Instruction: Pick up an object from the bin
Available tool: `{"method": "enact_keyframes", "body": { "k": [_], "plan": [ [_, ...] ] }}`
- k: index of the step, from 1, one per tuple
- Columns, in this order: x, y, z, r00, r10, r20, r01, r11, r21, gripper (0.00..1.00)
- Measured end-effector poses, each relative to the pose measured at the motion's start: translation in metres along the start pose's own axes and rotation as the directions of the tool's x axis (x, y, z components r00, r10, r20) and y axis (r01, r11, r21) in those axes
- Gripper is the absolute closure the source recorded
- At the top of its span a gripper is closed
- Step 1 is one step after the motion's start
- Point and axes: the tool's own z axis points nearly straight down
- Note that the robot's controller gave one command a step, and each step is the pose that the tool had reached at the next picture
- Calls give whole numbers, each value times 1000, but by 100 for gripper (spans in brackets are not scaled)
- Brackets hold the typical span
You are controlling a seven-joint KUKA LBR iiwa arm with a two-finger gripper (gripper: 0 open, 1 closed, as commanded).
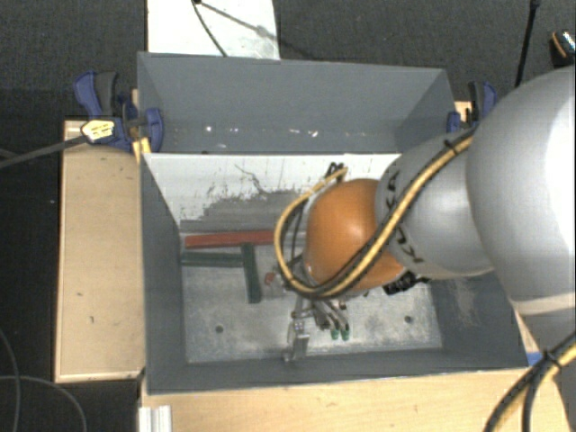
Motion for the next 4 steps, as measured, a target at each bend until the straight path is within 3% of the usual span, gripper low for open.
{"method": "enact_keyframes", "body": {
  "k": [1,2,3,4],
  "plan": [
    [-40,-26,-113,996,-89,12,89,996,-2,0],
    [-66,-62,1,984,-181,-5,181,984,-3,0],
    [-67,-60,-3,985,-175,1,175,985,-4,100],
    [-55,-53,-174,983,-184,11,184,983,-1,100]
  ]
}}
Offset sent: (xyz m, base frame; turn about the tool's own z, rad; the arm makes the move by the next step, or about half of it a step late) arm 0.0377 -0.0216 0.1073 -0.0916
